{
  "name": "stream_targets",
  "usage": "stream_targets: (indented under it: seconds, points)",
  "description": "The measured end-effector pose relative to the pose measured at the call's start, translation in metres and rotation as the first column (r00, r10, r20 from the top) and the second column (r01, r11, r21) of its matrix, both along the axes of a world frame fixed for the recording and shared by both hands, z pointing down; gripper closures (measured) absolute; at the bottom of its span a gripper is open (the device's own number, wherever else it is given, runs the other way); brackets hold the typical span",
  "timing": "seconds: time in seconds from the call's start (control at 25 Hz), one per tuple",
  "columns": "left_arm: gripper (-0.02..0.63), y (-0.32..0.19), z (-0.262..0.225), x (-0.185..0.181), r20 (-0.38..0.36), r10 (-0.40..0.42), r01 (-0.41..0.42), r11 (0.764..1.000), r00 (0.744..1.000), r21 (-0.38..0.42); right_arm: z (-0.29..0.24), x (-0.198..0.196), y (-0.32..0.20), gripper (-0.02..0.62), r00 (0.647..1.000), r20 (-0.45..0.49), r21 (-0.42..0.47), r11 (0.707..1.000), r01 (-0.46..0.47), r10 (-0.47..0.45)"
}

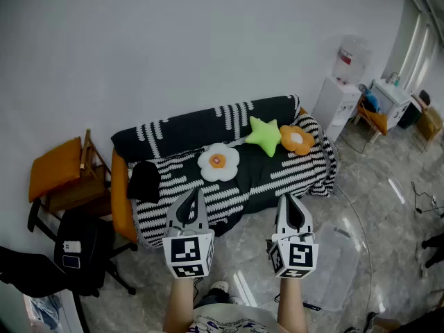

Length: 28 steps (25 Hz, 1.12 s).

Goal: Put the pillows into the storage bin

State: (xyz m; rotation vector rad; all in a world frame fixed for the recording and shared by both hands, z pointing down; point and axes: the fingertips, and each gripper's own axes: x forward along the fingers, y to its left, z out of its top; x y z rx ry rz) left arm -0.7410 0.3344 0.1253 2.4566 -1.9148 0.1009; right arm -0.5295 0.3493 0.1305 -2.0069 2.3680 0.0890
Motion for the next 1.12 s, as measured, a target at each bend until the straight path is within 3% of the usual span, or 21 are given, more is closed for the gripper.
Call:
stream_targets:
  seconds: [0.56, 0.8, 1.12]
  points:
    - [0.592, -0.013, 0.006, -0.010, -0.002, -0.003, 0.003, 1.000, 1.000, -0.006, 0.007, -0.009, -0.013, 0.581, 1.000, -0.005, -0.008, 1.000, -0.003, 0.003]
    - [0.592, -0.031, 0.016, -0.029, -0.009, -0.008, 0.008, 1.000, 1.000, -0.021, 0.016, -0.030, -0.031, 0.567, 1.000, 0.012, -0.024, 0.999, 0.026, -0.026]
    - [0.592, -0.059, 0.028, -0.063, -0.009, -0.025, 0.025, 0.999, 1.000, -0.046, 0.027, -0.070, -0.064, 0.360, 0.996, 0.022, -0.055, 0.995, 0.086, -0.085]
